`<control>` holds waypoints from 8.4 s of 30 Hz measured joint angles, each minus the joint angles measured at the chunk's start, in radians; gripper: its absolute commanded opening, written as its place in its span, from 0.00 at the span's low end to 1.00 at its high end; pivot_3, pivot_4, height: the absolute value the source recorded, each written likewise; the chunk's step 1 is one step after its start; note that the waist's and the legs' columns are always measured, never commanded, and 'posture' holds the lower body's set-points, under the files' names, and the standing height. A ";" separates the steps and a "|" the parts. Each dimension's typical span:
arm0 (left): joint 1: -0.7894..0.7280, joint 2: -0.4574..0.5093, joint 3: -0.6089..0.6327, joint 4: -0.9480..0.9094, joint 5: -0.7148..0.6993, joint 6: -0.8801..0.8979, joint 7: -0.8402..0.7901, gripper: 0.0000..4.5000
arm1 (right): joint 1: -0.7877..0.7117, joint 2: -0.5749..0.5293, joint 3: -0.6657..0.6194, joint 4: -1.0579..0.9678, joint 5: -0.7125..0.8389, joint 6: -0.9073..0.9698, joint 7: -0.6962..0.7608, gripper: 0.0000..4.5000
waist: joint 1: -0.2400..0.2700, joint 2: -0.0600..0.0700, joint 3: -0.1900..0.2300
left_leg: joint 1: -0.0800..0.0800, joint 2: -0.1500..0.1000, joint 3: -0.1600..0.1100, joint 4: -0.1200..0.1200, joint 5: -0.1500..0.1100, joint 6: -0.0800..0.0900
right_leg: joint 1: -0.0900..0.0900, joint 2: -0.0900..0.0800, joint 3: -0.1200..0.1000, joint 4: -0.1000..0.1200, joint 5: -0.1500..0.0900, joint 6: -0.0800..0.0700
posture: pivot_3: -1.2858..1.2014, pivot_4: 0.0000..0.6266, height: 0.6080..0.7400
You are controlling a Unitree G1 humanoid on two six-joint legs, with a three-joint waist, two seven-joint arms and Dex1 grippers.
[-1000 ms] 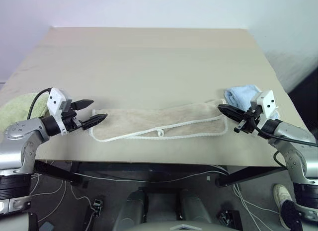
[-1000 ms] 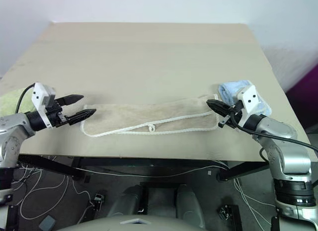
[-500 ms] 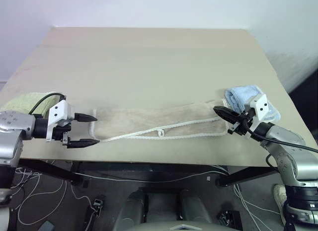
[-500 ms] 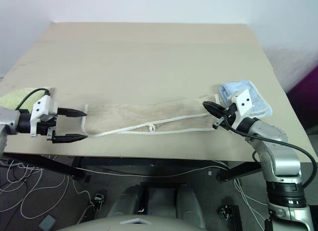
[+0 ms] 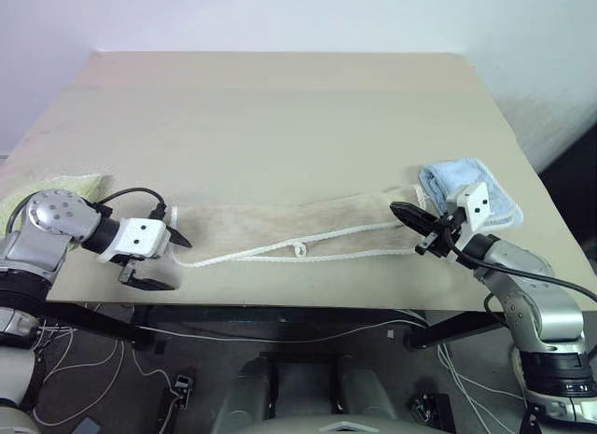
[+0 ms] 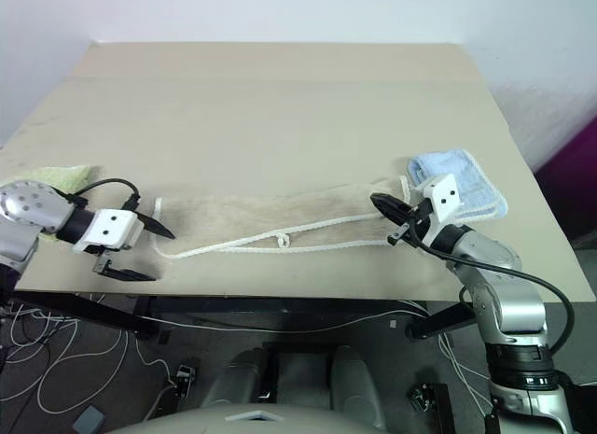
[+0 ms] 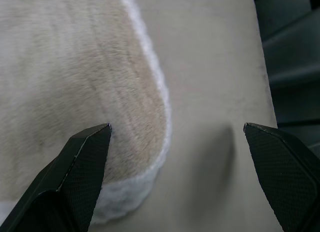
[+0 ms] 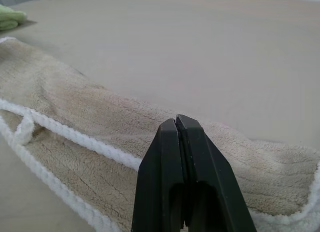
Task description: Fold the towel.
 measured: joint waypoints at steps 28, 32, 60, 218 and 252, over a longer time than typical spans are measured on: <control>-0.004 -0.128 0.231 0.026 -0.104 0.261 0.109 0.00 | -0.004 -0.011 0.006 -0.033 -0.020 -0.012 -0.002 0.00 | -0.005 0.002 0.000 | 0.001 0.000 -0.001 0.003 0.000 0.000 | 0.002 0.001 -0.002 0.002 0.000 0.001 | 0.52 0.24 1.00; 0.078 -0.103 0.259 -0.045 -0.115 0.297 0.108 0.00 | -0.038 -0.045 0.011 -0.003 -0.040 -0.030 0.031 0.00 | -0.002 0.002 0.000 | 0.001 0.000 -0.001 0.003 0.000 0.000 | 0.002 0.000 -0.001 0.002 0.000 0.001 | 0.52 0.24 1.00; 0.152 -0.071 0.214 -0.160 -0.061 0.302 0.033 0.44 | -0.039 -0.023 0.046 0.029 -0.069 -0.051 0.029 0.00 | -0.001 0.002 0.000 | 0.001 0.000 -0.001 0.002 0.000 0.000 | 0.001 0.000 -0.001 0.002 0.000 0.000 | 0.52 0.24 1.00; -0.166 -0.114 0.341 0.222 -0.043 0.416 0.311 0.00 | -0.447 -0.358 0.263 0.450 -0.389 -0.389 0.390 0.01 | -0.003 0.003 0.002 | 0.000 -0.001 0.002 0.004 0.000 0.001 | -0.001 0.001 0.000 0.004 -0.001 0.002 | 0.52 0.24 1.00; -0.453 -0.277 0.274 0.704 0.229 0.187 0.757 0.88 | -0.714 -0.193 0.309 1.008 -0.607 -0.704 0.202 0.97 | -0.018 0.003 0.002 | -0.003 -0.001 0.001 0.004 0.000 0.001 | -0.004 0.001 0.000 0.006 -0.001 0.002 | 0.52 0.24 1.00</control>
